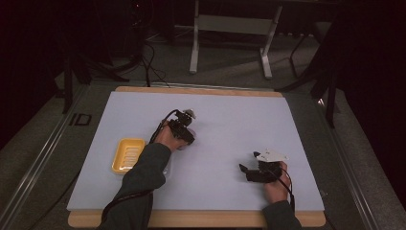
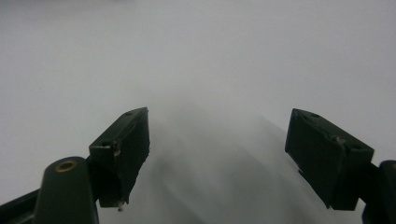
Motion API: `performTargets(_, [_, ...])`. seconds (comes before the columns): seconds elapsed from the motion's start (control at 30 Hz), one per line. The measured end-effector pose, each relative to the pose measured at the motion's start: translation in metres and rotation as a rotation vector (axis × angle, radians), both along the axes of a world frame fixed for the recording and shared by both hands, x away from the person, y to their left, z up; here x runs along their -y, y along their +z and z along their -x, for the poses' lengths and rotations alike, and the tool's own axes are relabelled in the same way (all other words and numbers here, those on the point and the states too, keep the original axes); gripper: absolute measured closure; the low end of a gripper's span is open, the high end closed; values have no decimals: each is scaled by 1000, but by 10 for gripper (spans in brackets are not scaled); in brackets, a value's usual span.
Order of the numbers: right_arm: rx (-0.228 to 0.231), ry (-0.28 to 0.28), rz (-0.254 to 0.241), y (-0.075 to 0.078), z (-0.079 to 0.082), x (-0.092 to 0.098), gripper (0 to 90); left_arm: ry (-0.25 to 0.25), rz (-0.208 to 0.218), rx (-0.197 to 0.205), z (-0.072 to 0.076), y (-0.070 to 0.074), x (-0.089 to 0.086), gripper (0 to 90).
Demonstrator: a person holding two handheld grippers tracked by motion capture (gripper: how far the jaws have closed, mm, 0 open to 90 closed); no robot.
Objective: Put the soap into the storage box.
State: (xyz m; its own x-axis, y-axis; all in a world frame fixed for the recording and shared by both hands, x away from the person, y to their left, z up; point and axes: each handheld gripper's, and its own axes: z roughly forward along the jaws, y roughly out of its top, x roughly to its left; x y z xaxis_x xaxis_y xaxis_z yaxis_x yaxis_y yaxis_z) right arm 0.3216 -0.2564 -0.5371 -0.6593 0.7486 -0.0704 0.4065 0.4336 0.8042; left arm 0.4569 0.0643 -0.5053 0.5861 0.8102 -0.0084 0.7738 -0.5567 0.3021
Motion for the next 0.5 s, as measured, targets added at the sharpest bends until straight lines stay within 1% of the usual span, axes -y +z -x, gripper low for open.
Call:
performTargets(0.13, [-1,1,0,0,0,0,215,-5,-8,-8,-1,1,1,371])
performTargets(0.2, [-2,0,0,0,0,0,215,-20,-10,-6,0,2,1,411])
performTargets(0.27, [-3,0,0,0,0,0,215,-27,-11,-11,1,3,2,462])
performTargets(0.3, [-3,1,2,0,0,-1,215,-29,-15,-13,1,3,2,473])
performTargets(0.4, [-1,1,3,0,0,-1,215,-30,-15,-15,1,3,2,480])
performTargets(0.43, [-2,1,2,0,0,-1,215,-47,-28,-18,1,4,4,487])
performTargets(0.5, [-3,1,2,0,0,0,215,-58,-36,-16,1,4,5,489])
